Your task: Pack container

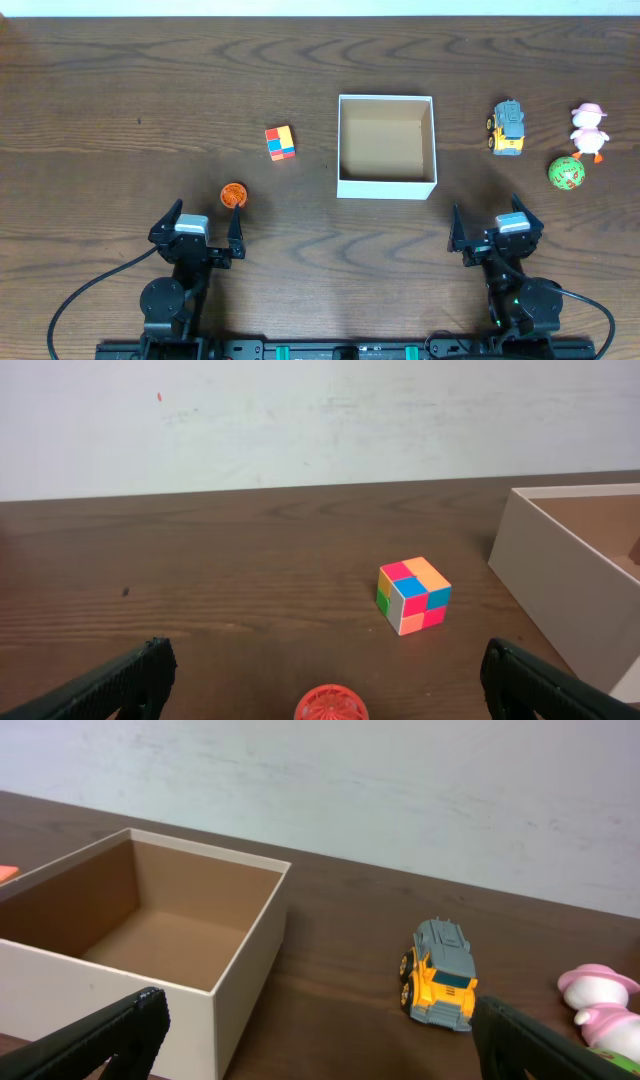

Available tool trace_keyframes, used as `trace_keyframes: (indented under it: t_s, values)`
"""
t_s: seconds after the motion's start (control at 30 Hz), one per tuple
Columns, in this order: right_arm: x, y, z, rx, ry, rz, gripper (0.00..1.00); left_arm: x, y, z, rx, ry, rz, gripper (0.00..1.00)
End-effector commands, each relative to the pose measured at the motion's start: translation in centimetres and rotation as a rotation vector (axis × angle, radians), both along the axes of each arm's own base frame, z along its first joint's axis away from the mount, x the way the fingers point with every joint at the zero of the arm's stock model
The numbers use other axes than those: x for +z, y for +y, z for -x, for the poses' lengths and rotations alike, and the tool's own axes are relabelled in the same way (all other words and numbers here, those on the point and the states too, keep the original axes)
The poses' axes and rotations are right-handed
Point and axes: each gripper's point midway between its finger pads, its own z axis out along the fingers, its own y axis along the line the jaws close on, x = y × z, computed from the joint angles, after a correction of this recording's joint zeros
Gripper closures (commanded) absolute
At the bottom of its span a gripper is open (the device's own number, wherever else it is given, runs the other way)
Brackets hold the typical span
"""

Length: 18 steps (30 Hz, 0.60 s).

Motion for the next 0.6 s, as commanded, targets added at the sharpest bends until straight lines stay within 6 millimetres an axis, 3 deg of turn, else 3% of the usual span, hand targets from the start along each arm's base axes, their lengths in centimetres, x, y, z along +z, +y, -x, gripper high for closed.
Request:
trace_keyframes:
  t_s: [0.0, 0.3, 0.37, 0.47, 0.57]
  values:
    - [0.2, -0.3, 0.0, -0.010, -0.014, 0.011, 0.01, -1.7, -0.1, 0.0, -0.007, 0.037, -0.010, 0.02]
    - [0.4, 0.8, 0.1, 0.045, 0.002, -0.149, 0.01, -1.7, -0.1, 0.0, -0.007, 0.037, -0.010, 0.02]
    - [1.6, 1.5, 0.2, 0.086, -0.036, -0.188, 0.01, -1.7, -0.1, 0.0, -0.007, 0.037, -0.010, 0.02]
    - [5.5, 3.6, 1.2, 0.233, -0.191, -0.163, 0.01, -1.7, -0.1, 0.0, -0.007, 0.036, -0.010, 0.02]
    - [8.0, 3.6, 1.7, 0.234, -0.270, -0.137, 0.01, -1.7, -0.1, 0.0, -0.007, 0.037, -0.010, 0.02]
